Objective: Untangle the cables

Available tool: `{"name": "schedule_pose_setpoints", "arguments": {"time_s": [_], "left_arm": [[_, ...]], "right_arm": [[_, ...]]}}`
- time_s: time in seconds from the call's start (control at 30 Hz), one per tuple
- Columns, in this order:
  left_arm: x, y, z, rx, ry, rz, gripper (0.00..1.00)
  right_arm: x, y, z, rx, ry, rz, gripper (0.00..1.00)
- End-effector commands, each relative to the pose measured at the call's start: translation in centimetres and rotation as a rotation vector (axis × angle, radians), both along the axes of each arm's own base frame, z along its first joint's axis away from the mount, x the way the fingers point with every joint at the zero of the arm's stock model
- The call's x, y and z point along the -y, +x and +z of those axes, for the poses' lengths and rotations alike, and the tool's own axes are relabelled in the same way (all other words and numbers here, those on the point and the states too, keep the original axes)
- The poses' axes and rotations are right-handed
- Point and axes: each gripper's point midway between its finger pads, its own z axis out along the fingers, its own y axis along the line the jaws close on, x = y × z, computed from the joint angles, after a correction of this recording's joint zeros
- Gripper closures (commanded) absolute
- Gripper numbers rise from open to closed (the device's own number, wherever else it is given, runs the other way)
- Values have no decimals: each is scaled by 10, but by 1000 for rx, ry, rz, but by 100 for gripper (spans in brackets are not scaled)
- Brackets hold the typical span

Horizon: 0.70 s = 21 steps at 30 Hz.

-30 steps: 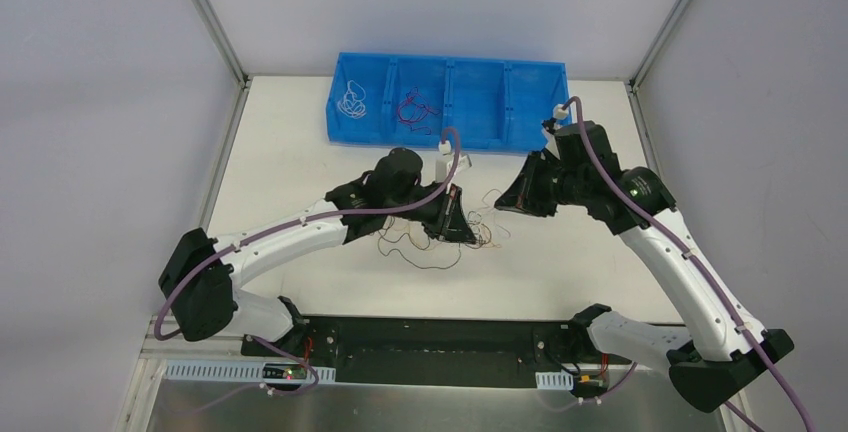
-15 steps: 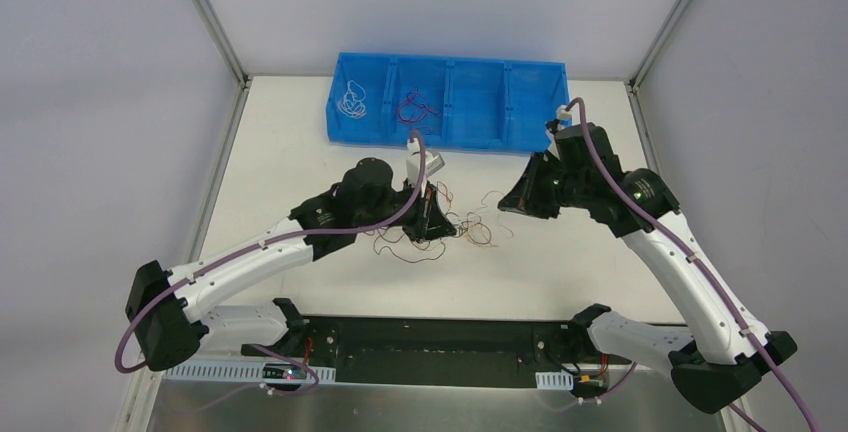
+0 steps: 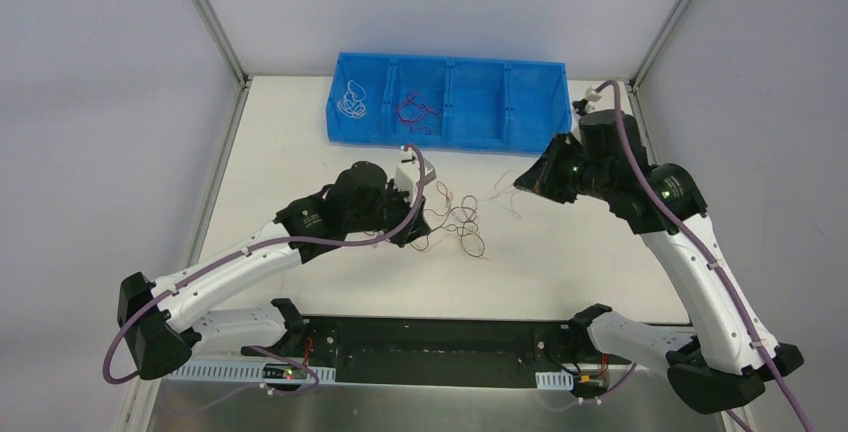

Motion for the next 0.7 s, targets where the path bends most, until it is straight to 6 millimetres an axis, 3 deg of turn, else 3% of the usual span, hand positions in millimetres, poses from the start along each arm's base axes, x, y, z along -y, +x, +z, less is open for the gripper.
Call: {"name": "schedule_pose_setpoints", "arguments": {"time_s": [0.0, 0.1, 0.2, 0.23, 0.37, 0.4, 0.5, 0.67], "left_arm": [[-58, -15, -67, -75, 316, 50, 84], [-68, -14, -74, -63, 356, 67, 83], [-72, -14, -76, -58, 368, 74, 91], [-70, -16, -74, -65, 353, 64, 87], [-45, -22, -50, -63, 191, 18, 44], [-39, -21, -42, -51, 142, 14, 38], [-23, -17, -23, -2, 18, -6, 27], [4, -7, -4, 115, -129, -61, 23]], "right_arm": [[31, 24, 36, 151, -43, -145, 100], [28, 25, 40, 154, -33, -134, 100], [25, 26, 38, 148, -28, -125, 100], [25, 26, 38, 146, -24, -124, 100], [14, 24, 38, 130, 24, -93, 100], [12, 25, 39, 129, 36, -92, 100], [6, 24, 44, 129, 71, -78, 100], [0, 23, 51, 124, 109, -63, 100]]}}
